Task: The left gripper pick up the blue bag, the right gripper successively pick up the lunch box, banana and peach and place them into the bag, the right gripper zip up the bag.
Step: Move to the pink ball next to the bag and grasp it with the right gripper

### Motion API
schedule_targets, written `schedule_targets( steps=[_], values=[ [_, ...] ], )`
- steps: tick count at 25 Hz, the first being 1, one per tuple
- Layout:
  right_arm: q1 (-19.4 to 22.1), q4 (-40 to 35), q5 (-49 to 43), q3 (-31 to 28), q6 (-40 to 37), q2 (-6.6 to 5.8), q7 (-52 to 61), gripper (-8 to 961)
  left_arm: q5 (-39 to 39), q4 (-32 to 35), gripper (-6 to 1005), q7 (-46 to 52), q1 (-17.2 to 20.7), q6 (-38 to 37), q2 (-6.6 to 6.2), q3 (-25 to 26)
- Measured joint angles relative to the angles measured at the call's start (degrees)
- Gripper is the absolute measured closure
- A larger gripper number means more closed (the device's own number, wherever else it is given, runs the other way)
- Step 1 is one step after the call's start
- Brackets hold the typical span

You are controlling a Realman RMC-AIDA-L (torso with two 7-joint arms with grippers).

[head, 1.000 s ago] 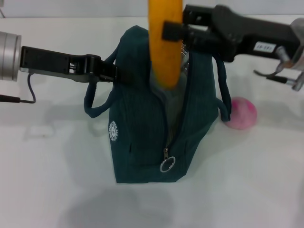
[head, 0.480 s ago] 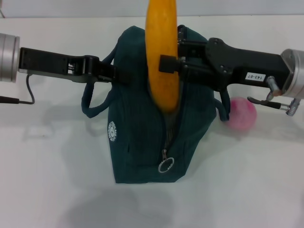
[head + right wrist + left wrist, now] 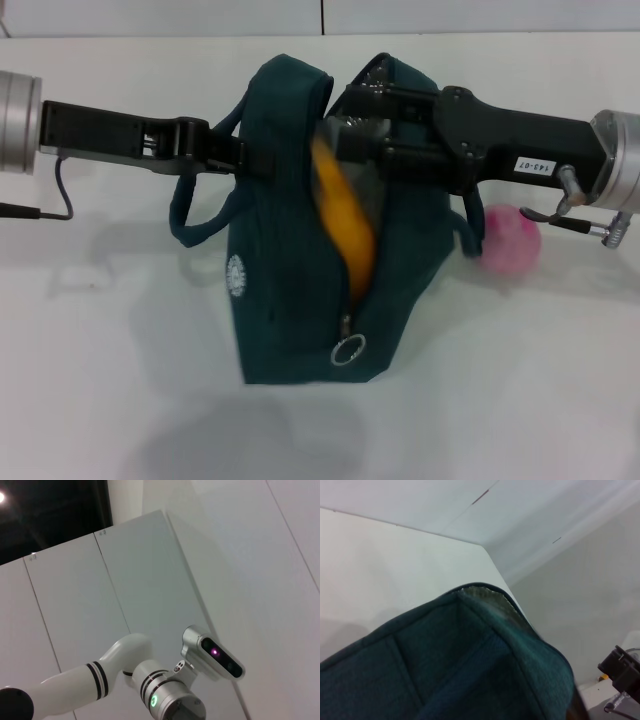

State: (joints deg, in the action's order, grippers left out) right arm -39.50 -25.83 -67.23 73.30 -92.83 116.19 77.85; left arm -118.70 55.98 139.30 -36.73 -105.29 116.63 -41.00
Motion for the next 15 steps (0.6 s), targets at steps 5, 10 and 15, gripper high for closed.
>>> schedule_targets(
  steps=[5,10,15],
  values=[
    [0.28,0.0,0.42,-0.23,0.08,0.0,0.08,396,0.0,0.0,948,0.0,0.0,0.0,0.0,-0.13],
    [2.17,-0.56,2.72,-0.99,-0.03,-0.43,0.06,298,0.02,0.0,948,0.0,0.26,0.0,0.0,-0.12],
    [4.71,-1.55,3.3,-4.18,-0.41,-2.15,0.21,297,0.06,0.0,948,0.05,0.64,0.0,-0.01,0.01]
  ],
)
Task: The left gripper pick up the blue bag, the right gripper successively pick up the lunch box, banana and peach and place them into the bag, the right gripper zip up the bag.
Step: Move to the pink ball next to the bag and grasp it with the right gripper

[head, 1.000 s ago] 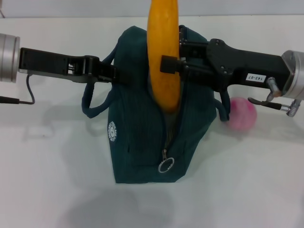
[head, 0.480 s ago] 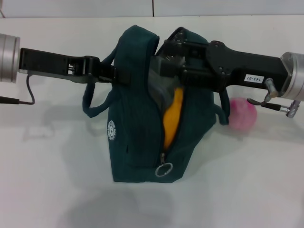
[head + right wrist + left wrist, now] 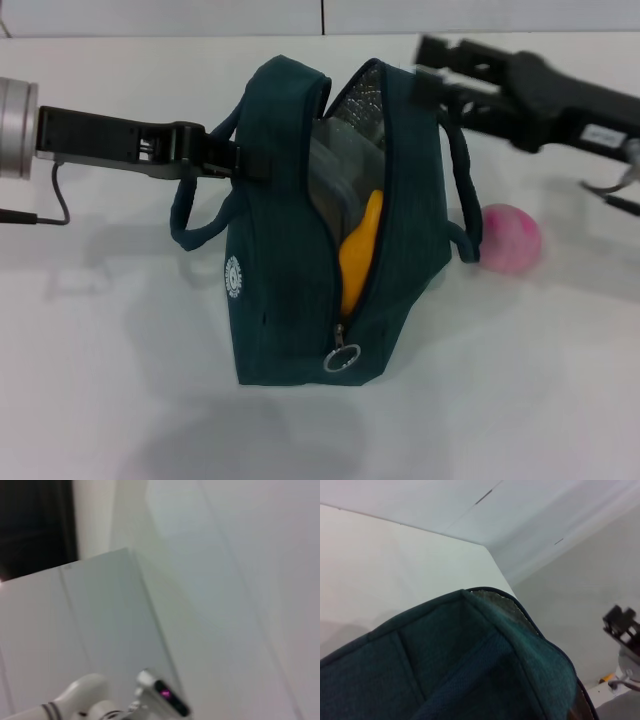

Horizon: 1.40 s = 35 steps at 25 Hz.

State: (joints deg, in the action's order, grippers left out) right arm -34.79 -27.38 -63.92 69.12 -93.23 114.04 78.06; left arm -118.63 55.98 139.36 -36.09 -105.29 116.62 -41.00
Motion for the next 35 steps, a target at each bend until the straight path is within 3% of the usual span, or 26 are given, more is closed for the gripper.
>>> schedule_targets(
  steps=[10,14,23,35],
  values=[
    [4.66,-0.29,-4.18,-1.37,5.06,-6.61,-0.32,295,0.01,0.0,947,0.03,0.49,-0.11,0.0,0.07],
    [6.59,-2.28,-9.61,-1.4,8.45,-7.53,-0.33,294,0.04,0.0,947,0.08,0.76,-0.18,0.0,0.06],
    [8.55,-4.36,-20.56,-1.5,17.03,-6.04,-0.31,292,0.07,0.0,947,0.3,0.73,-0.36,0.09,-0.06],
    [5.54,-3.86,-29.26,-1.19,27.18,-1.19,0.13,294,0.08,0.0,947,0.39,0.5,-0.36,0.2,-0.22]
  ],
)
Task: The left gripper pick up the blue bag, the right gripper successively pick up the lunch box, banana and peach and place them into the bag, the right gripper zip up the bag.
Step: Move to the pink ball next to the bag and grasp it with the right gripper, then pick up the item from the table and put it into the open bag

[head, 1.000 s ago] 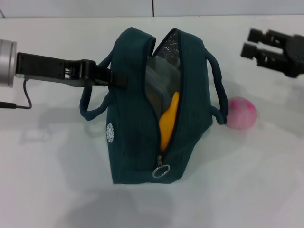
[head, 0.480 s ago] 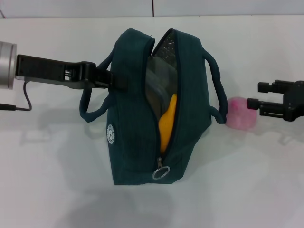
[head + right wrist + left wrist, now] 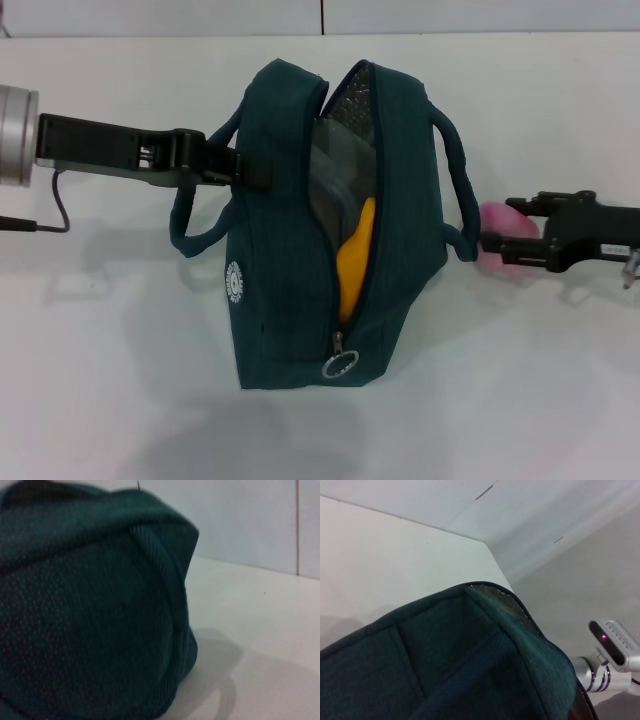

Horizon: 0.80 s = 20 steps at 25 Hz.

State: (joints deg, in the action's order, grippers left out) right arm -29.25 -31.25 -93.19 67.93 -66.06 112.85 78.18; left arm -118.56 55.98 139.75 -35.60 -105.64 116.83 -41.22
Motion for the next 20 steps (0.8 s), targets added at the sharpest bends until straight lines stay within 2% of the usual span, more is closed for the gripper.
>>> schedule_targets(
  steps=[4,17,20],
  values=[
    [-0.46,0.02,-1.43,0.13,1.31,0.77,0.07,296,0.0,0.0,947,0.0,0.0,0.0,0.08,0.0],
    [-0.64,-0.04,-1.89,0.3,3.91,0.96,0.45,301,-0.01,0.0,946,0.0,-0.27,0.0,0.06,0.08],
    [-0.64,-0.33,-2.19,0.33,3.37,0.79,0.46,392,-0.01,0.0,946,0.0,-0.34,0.0,0.06,0.11]
  ],
)
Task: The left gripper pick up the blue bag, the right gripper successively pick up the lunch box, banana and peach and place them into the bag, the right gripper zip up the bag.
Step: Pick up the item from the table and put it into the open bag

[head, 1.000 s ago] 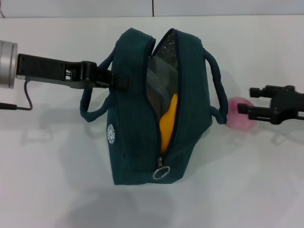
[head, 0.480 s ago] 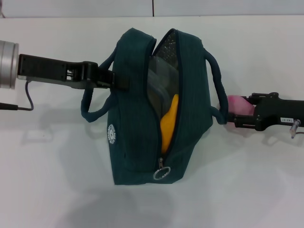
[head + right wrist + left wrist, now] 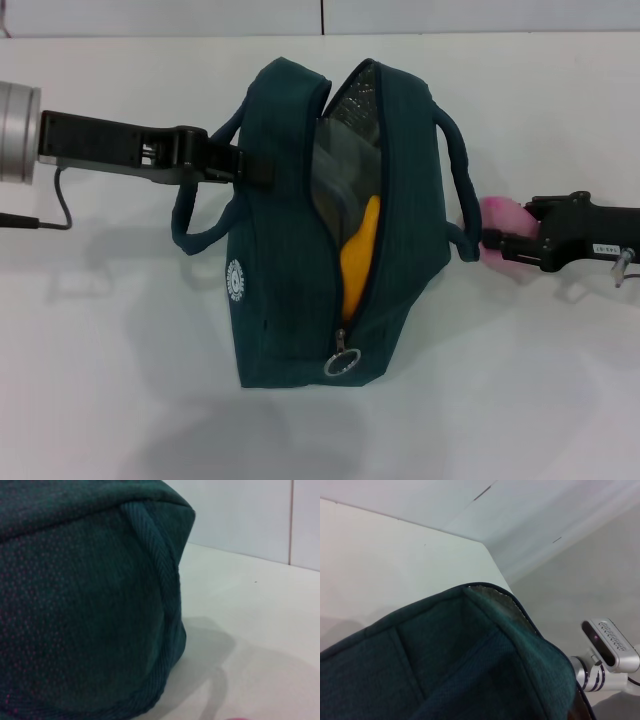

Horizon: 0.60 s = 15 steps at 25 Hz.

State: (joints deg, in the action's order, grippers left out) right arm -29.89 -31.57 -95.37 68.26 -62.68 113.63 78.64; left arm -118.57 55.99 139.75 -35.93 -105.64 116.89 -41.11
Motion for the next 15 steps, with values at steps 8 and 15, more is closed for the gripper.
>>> schedule_targets(
  steps=[8,15],
  values=[
    [0.14,-0.34,-0.17,-0.37,-1.09,-0.12,0.02,520,0.0,0.0,946,0.0,-0.1,0.0,0.0,-0.01],
    [2.64,-3.96,0.25,-10.31,-10.44,-0.13,0.14,572,0.52,0.0,946,0.0,0.21,0.0,0.0,-0.11]
  ],
)
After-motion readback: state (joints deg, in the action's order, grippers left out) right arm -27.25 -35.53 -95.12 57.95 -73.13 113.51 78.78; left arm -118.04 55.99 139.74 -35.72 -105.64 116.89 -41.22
